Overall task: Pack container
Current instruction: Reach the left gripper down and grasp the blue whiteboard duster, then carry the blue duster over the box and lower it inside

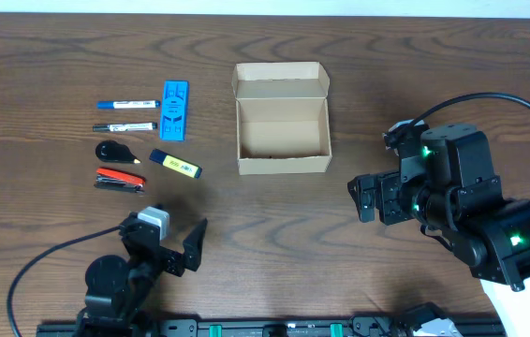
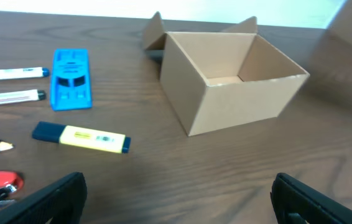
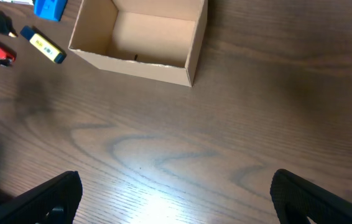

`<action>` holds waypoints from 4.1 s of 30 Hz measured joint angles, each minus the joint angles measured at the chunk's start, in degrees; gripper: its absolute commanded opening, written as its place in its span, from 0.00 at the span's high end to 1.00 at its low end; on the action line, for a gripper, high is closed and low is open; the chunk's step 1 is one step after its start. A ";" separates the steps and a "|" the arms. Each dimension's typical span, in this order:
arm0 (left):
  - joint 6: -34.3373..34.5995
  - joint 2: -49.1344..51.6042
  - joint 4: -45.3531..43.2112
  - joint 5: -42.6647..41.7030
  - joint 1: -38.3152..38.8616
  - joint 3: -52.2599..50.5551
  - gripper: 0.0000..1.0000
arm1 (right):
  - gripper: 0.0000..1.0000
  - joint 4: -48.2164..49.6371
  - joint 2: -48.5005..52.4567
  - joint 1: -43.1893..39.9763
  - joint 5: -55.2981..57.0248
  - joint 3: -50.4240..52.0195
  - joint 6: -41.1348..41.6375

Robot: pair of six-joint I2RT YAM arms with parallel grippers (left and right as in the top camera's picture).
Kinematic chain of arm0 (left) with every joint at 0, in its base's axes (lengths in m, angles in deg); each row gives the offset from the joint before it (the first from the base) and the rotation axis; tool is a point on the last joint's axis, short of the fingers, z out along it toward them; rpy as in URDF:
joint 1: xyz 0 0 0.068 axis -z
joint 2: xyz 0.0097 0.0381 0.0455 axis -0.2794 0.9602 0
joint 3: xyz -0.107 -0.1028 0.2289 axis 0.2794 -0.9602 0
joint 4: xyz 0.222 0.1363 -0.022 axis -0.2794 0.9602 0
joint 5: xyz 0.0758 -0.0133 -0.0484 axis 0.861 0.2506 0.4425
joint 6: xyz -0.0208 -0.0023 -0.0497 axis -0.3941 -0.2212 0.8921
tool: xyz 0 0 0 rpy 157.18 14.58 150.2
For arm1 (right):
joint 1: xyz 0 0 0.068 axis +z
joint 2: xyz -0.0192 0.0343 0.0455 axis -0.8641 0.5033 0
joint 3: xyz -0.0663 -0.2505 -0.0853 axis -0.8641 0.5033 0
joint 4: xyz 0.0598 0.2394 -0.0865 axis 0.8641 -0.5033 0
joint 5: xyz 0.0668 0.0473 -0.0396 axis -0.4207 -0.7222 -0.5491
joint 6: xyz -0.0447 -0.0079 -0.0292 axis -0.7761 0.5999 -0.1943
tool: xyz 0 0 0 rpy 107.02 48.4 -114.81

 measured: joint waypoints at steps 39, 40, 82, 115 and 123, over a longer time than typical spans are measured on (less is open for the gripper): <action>-5.57 104.06 -9.31 11.82 -6.60 58.18 0.05 | 0.01 -0.11 0.11 0.00 0.00 0.33 0.00; -5.57 104.78 -9.31 11.67 -6.58 58.23 0.05 | 0.01 -0.11 0.11 0.00 0.00 0.33 0.00; -4.55 113.96 -13.77 17.53 -2.82 61.37 0.58 | 0.01 -0.11 0.11 0.00 0.00 0.33 0.00; -56.33 101.46 23.43 -8.04 14.62 85.37 0.94 | 0.01 -0.11 0.11 0.00 0.00 0.33 0.00; -64.65 105.07 23.45 -8.44 16.61 85.37 0.94 | 0.01 -0.13 0.11 0.00 0.00 0.33 0.00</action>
